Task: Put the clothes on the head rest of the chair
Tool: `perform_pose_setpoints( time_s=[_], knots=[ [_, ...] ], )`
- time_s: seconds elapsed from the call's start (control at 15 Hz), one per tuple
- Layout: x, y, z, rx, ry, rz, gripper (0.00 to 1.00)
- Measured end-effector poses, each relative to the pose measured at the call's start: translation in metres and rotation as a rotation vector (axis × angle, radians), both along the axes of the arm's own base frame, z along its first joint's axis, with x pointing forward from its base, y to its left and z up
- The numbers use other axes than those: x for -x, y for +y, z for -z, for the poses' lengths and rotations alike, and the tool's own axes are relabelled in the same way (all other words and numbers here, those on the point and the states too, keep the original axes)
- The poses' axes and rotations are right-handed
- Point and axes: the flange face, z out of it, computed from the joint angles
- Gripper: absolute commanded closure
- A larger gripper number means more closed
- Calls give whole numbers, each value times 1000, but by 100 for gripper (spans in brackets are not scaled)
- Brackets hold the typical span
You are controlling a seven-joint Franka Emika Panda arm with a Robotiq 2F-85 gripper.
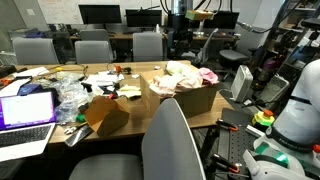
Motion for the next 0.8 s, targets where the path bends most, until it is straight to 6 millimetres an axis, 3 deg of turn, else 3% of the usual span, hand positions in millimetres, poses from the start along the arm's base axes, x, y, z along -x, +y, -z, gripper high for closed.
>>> perform_pose_setpoints(
  time_s=[0.47,0.8],
  knots=[
    [-27,-62,59,-59,11,157,0],
    [-49,-82,97,-45,5,223,0]
  ],
)
